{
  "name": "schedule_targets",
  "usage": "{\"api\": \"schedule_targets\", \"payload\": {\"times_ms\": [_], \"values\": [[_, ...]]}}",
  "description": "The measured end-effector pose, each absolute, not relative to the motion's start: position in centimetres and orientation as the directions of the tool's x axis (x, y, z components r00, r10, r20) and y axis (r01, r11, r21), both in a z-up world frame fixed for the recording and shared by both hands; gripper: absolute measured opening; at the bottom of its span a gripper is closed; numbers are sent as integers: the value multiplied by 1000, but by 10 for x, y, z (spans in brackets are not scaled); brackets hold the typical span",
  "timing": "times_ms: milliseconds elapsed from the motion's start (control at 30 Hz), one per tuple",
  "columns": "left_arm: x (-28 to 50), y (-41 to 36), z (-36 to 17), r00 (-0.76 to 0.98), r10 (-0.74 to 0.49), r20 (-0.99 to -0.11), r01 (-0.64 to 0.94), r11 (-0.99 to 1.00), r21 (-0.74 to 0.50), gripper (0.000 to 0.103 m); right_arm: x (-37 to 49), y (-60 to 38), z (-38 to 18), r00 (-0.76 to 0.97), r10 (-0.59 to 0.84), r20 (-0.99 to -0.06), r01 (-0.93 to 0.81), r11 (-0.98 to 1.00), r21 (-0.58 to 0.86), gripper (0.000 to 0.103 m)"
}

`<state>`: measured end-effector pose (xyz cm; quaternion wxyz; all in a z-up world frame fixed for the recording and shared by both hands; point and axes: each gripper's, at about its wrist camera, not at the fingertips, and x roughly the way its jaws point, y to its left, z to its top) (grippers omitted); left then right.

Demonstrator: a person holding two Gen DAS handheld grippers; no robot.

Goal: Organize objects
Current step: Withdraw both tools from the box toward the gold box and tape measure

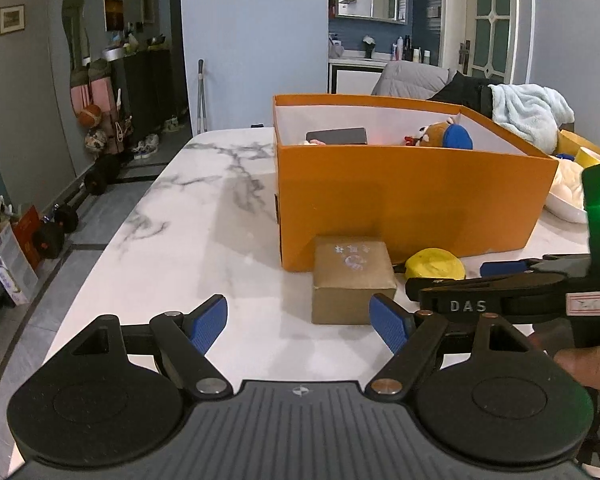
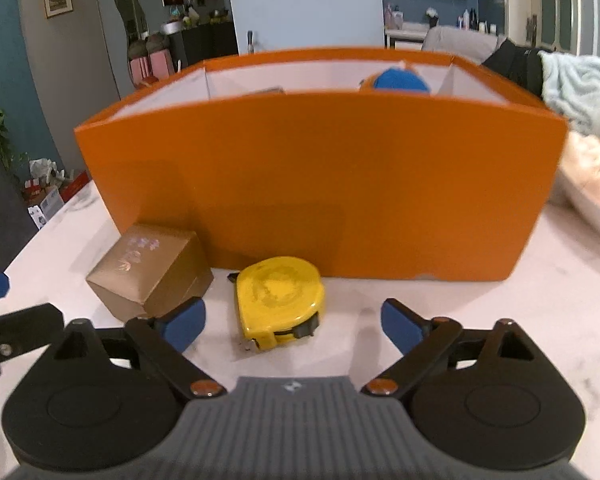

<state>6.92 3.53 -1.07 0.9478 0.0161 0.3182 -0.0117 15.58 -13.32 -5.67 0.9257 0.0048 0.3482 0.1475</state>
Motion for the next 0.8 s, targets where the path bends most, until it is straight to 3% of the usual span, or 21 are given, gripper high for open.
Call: {"api": "schedule_targets", "payload": {"times_ms": [233,333,400,467,633,733,800], "values": [[75,45,-16,781,2,-624,13,1000,19,92,162,-121,-65,741,217,-636,-263,965,23,88],[76,45,-17,777,2,-629,10,1000,15,92,160,-122,-68,764,198,-614,-257,966,-8,72],[77,44,-17,776,-1,-630,12,1000,12,92,159,-128,-66,774,181,-607,-240,971,-16,54],[78,40,-16,778,-9,-628,20,1000,10,92,158,-137,-66,776,172,-606,-227,974,-14,53],[84,27,-13,783,-33,-621,54,998,15,92,144,-171,-67,791,137,-597,-177,984,-9,53],[91,15,-13,785,-38,-619,76,996,35,92,134,-193,-70,799,121,-589,-152,988,-3,64],[98,8,-14,785,-44,-617,89,995,42,92,129,-202,-72,798,120,-590,-148,989,2,80]]}}
